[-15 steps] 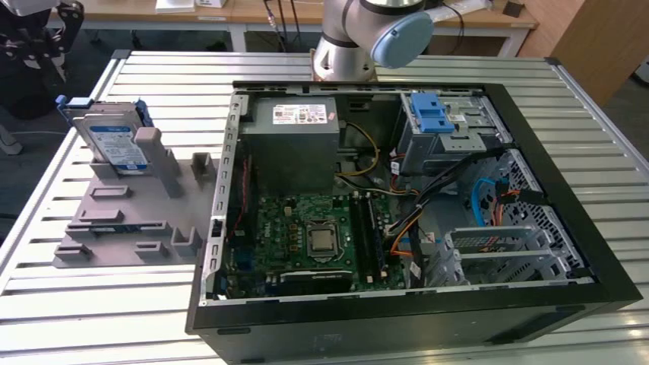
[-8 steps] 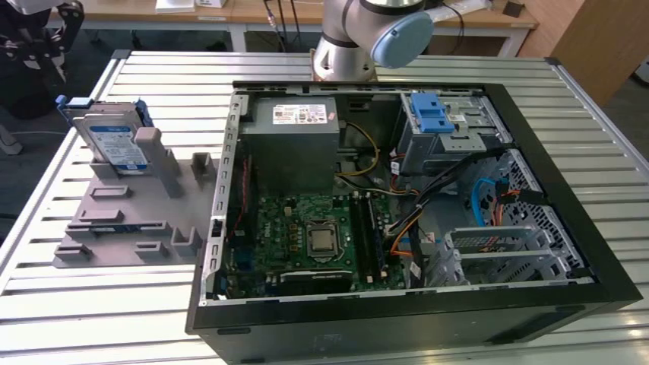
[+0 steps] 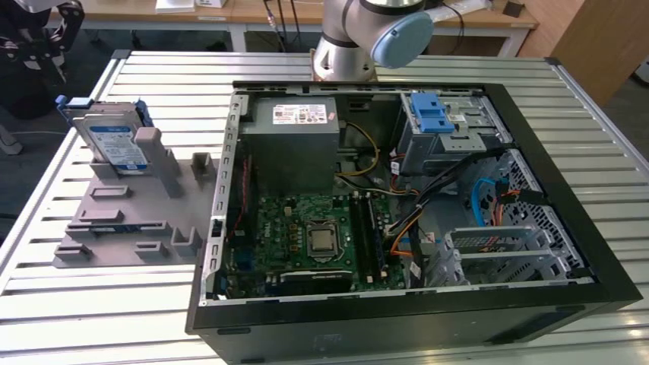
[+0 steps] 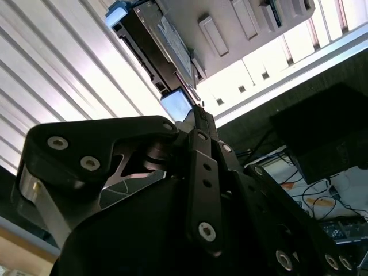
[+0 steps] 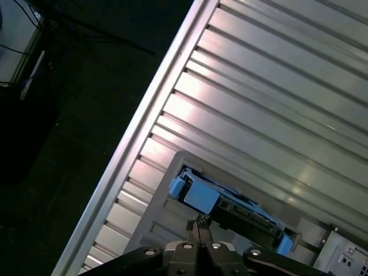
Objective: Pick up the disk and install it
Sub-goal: 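Pick up the disk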
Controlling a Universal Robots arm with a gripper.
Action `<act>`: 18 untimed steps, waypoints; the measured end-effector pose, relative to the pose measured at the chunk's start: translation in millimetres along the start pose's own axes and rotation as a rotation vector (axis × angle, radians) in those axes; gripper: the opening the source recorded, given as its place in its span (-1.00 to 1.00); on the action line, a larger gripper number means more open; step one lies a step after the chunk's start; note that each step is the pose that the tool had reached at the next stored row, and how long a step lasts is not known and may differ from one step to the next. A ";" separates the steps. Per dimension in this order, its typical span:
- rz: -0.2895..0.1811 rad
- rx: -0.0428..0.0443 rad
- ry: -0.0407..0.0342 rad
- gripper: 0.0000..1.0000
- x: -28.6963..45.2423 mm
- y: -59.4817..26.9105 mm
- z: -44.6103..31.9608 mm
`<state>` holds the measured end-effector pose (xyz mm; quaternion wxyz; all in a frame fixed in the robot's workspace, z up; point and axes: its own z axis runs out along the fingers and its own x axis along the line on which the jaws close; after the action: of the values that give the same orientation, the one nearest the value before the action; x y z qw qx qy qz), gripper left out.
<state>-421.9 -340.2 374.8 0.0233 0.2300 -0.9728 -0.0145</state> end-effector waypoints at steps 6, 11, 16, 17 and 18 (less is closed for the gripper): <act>-0.031 0.0014 0.0008 -0.79 0.0 0.0 0.0; -0.066 0.0029 0.0017 -0.79 0.1 0.0 0.1; -0.130 0.0052 0.0040 -0.79 0.1 0.0 0.3; -0.147 0.0054 0.0044 -0.79 0.1 0.0 0.4; -0.163 0.0054 0.0047 -0.79 0.1 0.0 0.4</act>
<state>-422.0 -340.2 374.4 0.0237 0.3084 -0.9509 -0.0132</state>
